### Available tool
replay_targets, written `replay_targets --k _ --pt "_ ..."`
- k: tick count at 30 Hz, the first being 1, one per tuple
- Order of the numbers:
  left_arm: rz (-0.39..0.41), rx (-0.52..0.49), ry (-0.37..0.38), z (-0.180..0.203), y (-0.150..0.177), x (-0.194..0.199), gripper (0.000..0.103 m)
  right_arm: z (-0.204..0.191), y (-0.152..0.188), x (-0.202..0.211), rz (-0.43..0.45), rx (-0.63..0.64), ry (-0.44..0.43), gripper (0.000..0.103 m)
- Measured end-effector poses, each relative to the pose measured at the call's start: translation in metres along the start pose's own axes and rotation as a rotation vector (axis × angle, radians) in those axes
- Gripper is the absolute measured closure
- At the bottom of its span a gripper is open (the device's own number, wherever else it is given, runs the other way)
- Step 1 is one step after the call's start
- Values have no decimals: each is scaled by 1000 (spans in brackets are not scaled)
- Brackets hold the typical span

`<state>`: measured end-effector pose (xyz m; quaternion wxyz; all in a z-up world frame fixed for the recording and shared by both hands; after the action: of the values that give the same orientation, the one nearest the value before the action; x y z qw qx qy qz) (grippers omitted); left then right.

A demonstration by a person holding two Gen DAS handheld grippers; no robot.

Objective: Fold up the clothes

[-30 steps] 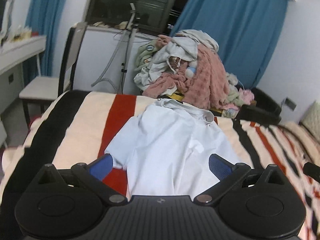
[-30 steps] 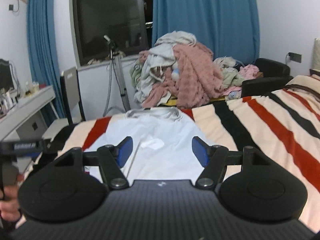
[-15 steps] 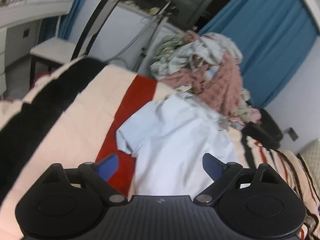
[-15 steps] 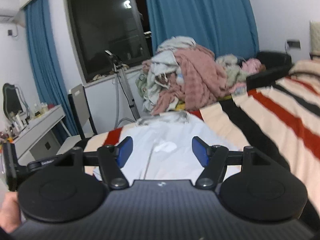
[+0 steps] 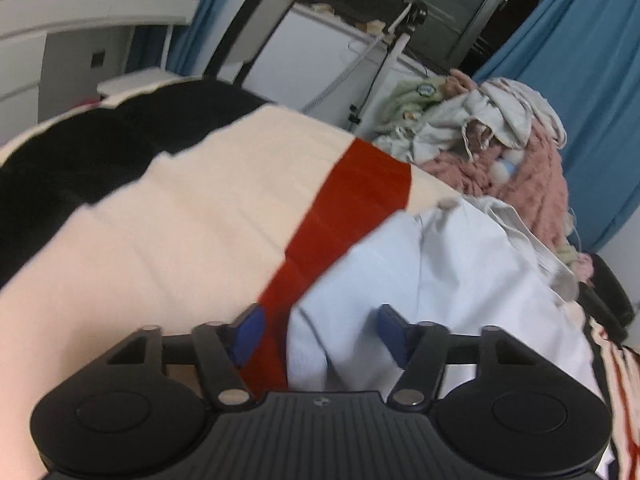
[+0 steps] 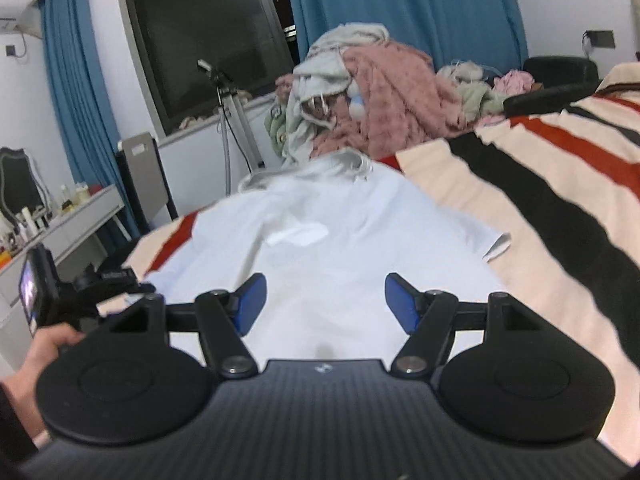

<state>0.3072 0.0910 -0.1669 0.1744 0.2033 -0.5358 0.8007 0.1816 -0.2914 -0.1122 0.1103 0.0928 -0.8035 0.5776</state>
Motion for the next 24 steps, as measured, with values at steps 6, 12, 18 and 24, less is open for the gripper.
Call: replay_targets --k 6,12,18,24 --pt "103 -308 -99 48 -6 -7 99 13 -6 -7 18 -19 21 35" --pt "244 -902 95 185 45 25 99 42 -20 7 50 -112 81 34" --pt "110 -1069 208 248 123 5 99 57 -20 12 43 -141 109 34" --pt "17 -780 303 218 100 14 78 53 -14 8 18 -128 86 34"
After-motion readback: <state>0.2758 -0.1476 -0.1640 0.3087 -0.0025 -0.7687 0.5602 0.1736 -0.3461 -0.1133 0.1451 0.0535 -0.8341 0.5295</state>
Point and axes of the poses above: each gripper's, at about its wrist camera, not at the fingertips, and x roughly against the way its jaws point, z to its right, y to its underside, the point moved 4 cm from there along -x, roughly the way its jaws point, and after that the axes turned 7 degrees about z, right-handed, at the moved point
